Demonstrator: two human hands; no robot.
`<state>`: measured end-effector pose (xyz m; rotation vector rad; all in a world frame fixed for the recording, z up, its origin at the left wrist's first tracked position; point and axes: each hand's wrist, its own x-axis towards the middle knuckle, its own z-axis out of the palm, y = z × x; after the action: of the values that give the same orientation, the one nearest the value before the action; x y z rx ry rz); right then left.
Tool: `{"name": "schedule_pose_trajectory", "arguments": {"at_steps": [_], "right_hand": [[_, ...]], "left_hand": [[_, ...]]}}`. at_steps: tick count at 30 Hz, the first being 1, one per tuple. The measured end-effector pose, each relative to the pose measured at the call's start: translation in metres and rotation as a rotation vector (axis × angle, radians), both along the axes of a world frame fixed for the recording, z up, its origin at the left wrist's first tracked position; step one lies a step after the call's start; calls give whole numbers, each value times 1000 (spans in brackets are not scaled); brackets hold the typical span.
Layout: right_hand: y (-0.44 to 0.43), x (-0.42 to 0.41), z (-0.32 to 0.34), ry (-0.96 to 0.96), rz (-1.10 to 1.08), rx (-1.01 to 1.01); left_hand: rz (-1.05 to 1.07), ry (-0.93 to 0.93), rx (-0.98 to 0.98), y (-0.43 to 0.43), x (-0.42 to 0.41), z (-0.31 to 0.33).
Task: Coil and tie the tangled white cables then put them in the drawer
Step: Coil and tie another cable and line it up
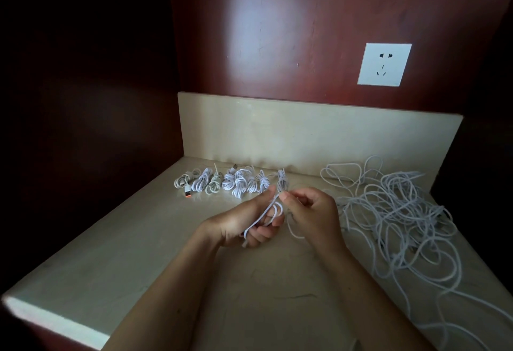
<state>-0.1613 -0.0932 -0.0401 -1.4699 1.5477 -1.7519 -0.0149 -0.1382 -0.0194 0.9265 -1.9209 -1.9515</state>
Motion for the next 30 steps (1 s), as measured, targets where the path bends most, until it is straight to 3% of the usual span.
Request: {"name": "schedule_pose_trajectory", "arguments": {"at_steps": [8,16,19,24,30], "right_hand": [[-3,0,-2,-16,-12,12],[-3,4,-7,138,-15,13],[-1,5,-8,162,-76,-5],[4,9,-11,320,-70,1],[4,11,-16,439,-51,42]], "left_hand": [[22,5,-126,3,1,-2],[250,61,-397,-6,0,-7],[364,175,-431,-8,-2,-8],[593,356,-353,-13,-6,-12],[661,625,59,-13,-13,-10]]}}
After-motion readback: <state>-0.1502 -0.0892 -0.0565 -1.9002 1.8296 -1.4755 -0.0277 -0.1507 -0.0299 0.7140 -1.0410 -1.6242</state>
